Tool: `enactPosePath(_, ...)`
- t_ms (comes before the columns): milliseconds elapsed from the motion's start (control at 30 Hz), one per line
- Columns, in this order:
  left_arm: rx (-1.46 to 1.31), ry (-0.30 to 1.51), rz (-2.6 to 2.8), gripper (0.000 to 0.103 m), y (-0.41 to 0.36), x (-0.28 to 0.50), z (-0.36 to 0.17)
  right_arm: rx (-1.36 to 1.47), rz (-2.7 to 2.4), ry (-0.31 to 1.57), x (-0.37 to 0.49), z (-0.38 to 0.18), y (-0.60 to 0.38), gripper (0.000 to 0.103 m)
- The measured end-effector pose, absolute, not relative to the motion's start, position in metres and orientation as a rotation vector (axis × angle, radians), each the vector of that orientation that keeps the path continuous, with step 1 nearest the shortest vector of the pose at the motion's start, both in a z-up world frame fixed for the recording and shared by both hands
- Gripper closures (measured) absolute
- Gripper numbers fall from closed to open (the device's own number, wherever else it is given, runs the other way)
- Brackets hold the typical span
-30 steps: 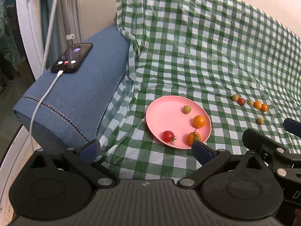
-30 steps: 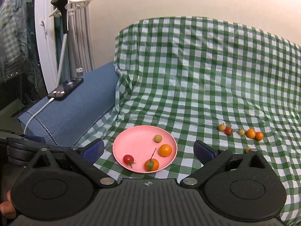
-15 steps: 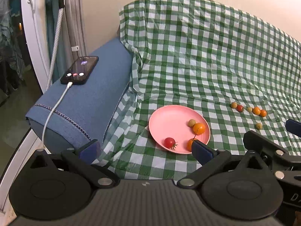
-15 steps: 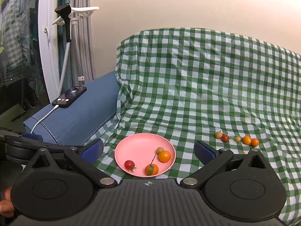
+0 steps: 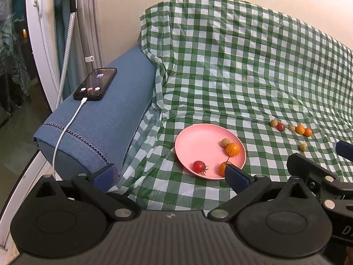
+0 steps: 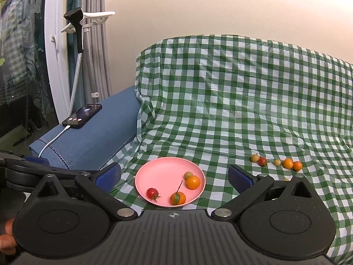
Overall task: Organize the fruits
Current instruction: 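Move both open tools toward the row of fruits on the cloth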
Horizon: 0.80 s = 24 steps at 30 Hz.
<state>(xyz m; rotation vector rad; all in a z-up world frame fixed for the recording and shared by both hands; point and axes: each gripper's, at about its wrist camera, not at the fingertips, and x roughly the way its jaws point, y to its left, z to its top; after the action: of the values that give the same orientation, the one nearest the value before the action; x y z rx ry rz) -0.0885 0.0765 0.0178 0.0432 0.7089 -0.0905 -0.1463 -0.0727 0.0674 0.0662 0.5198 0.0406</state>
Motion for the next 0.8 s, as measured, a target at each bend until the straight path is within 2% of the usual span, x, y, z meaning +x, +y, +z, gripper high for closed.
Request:
enactPosePath(500,0.108,0.775,-0.090,0.000,0.059,-0.064,0.003,0.149,0.015,0.549,-0.131,0.049,-0.095,0.001)
enactPosePath(800,0.156,0.849,-0.126,0.000,0.016,-0.025,-0.006,0.223,-0.090,0.559,-0.120,0.030,-0.148,0.001)
